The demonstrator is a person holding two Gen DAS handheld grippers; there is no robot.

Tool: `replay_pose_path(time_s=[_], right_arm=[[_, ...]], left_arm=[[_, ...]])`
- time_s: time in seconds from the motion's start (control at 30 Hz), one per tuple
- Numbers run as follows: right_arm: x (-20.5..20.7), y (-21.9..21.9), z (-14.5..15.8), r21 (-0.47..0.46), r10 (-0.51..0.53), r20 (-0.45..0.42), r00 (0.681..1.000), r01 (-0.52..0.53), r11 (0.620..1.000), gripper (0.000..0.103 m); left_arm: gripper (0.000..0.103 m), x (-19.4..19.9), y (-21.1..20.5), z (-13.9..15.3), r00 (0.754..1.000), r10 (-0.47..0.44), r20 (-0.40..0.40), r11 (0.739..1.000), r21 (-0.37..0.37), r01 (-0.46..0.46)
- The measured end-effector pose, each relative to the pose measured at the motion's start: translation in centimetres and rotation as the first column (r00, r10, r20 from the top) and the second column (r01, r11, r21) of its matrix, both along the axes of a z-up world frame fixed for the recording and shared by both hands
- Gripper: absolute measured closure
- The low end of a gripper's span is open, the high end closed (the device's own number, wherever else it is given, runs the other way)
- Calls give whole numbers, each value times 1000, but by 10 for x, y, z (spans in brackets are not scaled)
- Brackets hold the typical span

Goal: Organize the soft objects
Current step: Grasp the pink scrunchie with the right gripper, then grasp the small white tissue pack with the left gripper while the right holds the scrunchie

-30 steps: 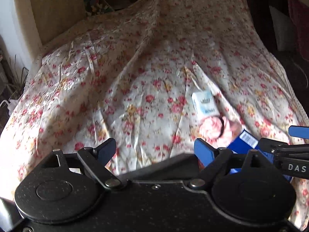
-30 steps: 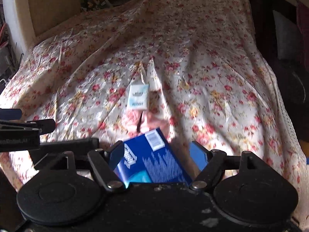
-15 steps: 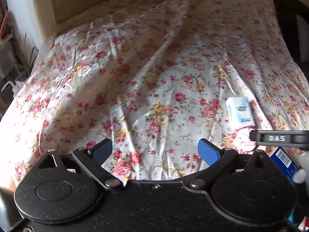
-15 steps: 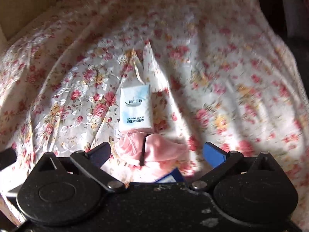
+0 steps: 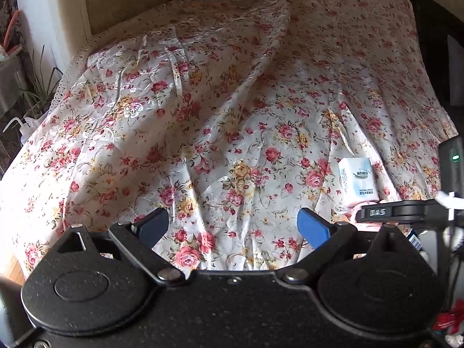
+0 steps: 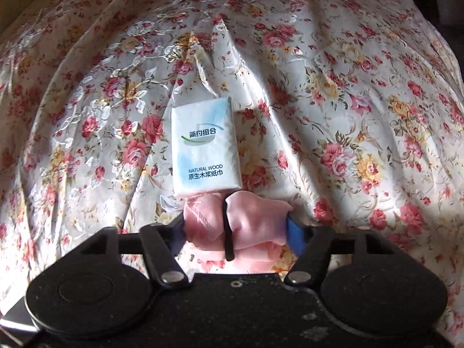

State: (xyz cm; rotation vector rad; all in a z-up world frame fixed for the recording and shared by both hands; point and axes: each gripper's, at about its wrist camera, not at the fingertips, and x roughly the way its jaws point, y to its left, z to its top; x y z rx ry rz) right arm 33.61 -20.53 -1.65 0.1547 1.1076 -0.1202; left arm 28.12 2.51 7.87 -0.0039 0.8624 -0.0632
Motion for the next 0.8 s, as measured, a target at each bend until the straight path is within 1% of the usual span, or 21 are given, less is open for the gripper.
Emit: replay_pose_path(time_s=[0.1,0.3,0.4,0.47,0.53,0.6,0.73,0.8], right_arm=[[-14,-10,17,-2,-8,48,999,8,1000,45],[-60,-27,54,-2,1,174,985,0,1000,45],[-87,-34,65,3,10,224,974,-11,1000,45],[-106,-35,68,-17,19,256,966,-15,1000,45],[-119,-39,71,-34,21,274,961,-12,999,45],[-123,-42,74,-23,28,278,960,-23,999,45],[-119,-49,73,34,17,264,965,-26,999,45],[-118,-49,73,20,18,261,965,-24,999,45]], left_arm=[[10,-1,-2,-2,1000,-13,-2,1000,15,13],[10,-6,-11,-7,999,-49,4,998,41,49],[10,-7,-14,-9,998,-63,8,997,45,62],[10,-9,-15,-10,997,-71,11,997,42,70],[10,-10,-15,-12,997,-77,9,997,34,76],[10,-11,-16,-16,997,-76,0,997,29,76],[11,-12,-14,-30,997,-66,-49,998,4,66],[11,-13,-16,-35,997,-49,-67,999,12,50]])
